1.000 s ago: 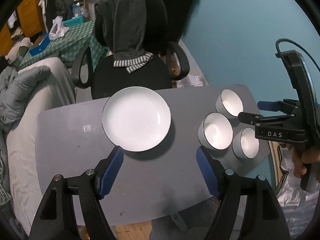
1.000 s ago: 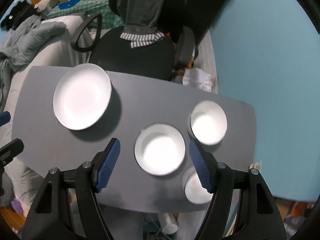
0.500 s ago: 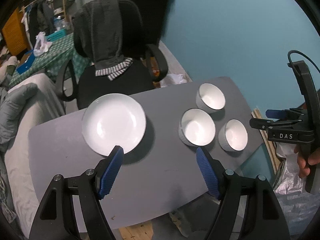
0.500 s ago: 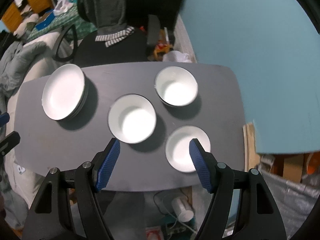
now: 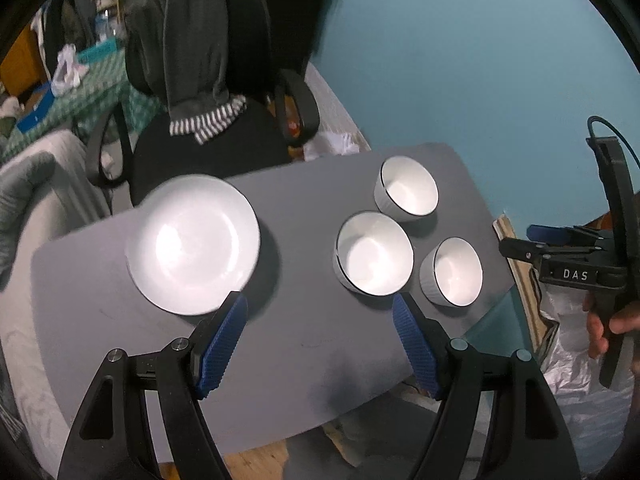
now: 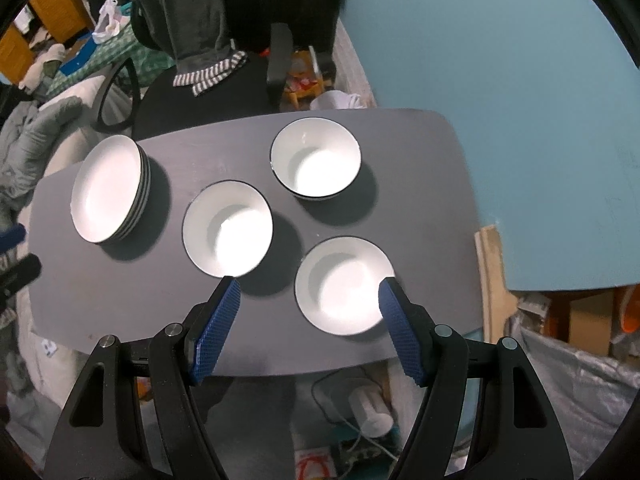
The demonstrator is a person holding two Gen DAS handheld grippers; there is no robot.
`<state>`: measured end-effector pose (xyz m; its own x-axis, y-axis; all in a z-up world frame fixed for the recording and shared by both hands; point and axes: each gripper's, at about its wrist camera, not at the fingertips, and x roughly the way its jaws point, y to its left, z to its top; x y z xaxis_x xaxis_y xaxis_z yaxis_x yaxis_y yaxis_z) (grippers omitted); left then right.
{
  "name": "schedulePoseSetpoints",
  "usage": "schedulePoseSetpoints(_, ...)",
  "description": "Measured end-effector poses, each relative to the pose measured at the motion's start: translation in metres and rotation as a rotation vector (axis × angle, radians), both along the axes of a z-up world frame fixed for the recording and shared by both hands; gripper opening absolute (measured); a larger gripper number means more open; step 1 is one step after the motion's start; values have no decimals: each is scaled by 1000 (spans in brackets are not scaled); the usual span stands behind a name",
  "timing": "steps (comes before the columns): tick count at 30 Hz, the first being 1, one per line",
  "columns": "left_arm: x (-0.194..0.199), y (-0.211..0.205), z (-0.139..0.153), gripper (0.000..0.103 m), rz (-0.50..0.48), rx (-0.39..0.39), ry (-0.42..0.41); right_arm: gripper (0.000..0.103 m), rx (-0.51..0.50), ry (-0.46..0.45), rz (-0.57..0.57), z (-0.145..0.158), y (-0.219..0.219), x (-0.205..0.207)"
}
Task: Organize plates and bowls
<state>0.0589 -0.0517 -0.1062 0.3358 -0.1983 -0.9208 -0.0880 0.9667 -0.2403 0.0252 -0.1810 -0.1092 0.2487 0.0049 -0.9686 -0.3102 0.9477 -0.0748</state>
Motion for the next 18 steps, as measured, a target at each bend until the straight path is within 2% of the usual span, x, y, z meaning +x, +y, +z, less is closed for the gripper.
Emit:
schedulePoseSetpoints(6,14,-6,-22,77,41,-27,61,71,38,34,57,-20,7,25)
schedulePoseSetpoints(18,42,-23,-76,77,99,-28,167,71,94,167,138,-86,20,61)
